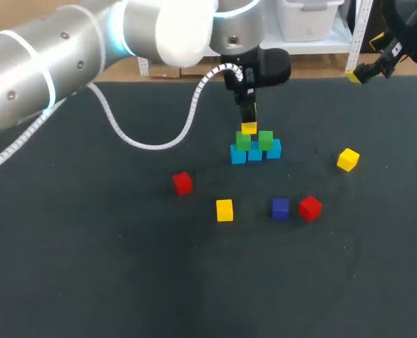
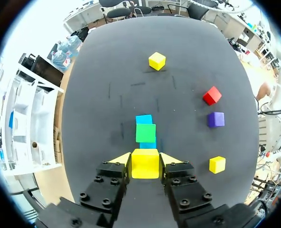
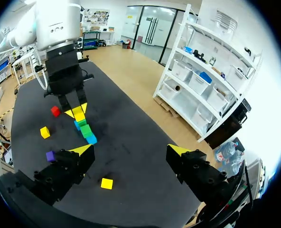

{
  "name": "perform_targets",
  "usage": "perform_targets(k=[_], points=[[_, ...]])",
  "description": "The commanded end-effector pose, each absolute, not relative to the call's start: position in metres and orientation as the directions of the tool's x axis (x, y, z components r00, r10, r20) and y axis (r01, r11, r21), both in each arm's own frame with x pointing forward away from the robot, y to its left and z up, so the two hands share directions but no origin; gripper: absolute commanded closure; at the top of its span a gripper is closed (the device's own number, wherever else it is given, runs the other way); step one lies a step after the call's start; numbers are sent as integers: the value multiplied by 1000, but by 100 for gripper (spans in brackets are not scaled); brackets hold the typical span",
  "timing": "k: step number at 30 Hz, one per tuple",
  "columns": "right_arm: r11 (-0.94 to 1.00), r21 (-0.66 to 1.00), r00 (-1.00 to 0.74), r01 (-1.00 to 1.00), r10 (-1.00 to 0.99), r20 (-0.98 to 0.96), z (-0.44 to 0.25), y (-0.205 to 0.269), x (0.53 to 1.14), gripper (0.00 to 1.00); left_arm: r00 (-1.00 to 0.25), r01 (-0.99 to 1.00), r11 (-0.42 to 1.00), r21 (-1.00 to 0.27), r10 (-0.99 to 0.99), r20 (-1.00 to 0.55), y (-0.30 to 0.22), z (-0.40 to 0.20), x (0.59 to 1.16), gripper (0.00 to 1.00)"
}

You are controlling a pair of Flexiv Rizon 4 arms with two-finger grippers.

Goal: Place the blue cubes, place green cubes on the blue cubes, place the yellow cubes on the green cubes, then place the red cubes on the yellow cubes, and place purple cube on the red cubes.

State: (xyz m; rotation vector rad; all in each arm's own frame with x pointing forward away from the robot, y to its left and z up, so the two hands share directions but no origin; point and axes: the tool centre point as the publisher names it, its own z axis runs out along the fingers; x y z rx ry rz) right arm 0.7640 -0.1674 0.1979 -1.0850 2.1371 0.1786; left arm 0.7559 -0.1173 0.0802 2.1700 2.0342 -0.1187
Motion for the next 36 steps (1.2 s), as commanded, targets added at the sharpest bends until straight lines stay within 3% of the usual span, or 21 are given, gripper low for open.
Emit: perform_targets(k=[1,33,35,36], points=[[636,-188,-385,-748,-648,-657,198,-167,764,0,66,997,-62,35,985,-159,-126,76,766,100],[636,-188,-385,-748,-648,-657,198,-167,764,0,27,999,-24,22,989,-144,-129,61,774,100],[636,-188,-385,-748,-648,-657,198,-167,764,0,25,1000,-23,20,989,-144,-128,61,774,88],[636,-188,-385,-748,-648,-657,198,-167,764,0,25,1000,-23,17,989,-144,-128,61,774,76]])
